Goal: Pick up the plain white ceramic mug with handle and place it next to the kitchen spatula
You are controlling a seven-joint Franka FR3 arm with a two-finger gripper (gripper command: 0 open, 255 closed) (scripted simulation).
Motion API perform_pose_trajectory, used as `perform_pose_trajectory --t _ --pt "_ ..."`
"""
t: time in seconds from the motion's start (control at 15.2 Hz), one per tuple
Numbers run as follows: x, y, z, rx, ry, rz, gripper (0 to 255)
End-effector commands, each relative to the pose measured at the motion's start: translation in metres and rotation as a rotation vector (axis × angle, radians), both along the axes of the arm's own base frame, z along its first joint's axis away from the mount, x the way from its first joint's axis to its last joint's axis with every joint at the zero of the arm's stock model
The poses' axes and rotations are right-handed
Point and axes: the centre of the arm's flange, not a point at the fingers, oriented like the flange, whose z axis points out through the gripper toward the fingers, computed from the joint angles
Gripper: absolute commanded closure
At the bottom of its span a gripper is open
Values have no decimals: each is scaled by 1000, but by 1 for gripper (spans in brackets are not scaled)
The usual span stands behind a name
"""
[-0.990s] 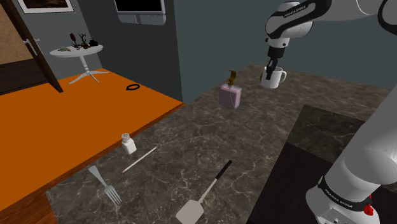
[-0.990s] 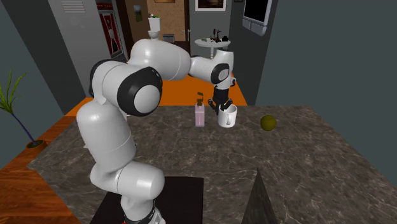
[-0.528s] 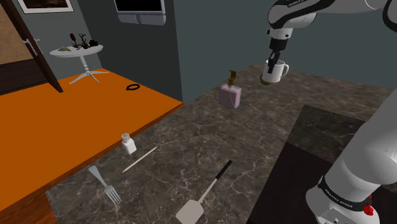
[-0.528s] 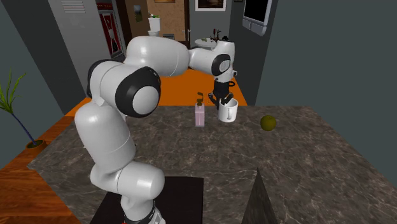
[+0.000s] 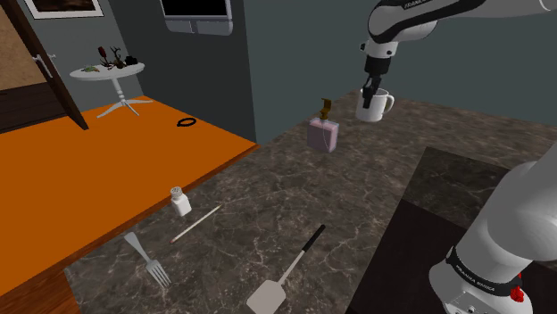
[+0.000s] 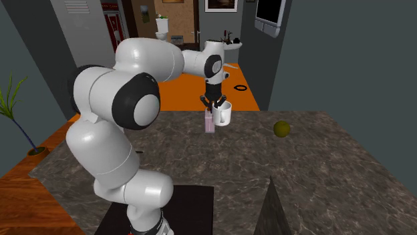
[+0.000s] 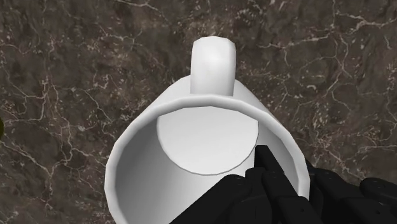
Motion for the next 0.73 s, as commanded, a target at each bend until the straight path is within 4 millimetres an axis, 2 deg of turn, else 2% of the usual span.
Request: perform_pose_trajectory --t 0.0,0.66 --pt "0 26 0 -1 -1 -2 255" --pt "7 158 1 -1 -1 -2 255"
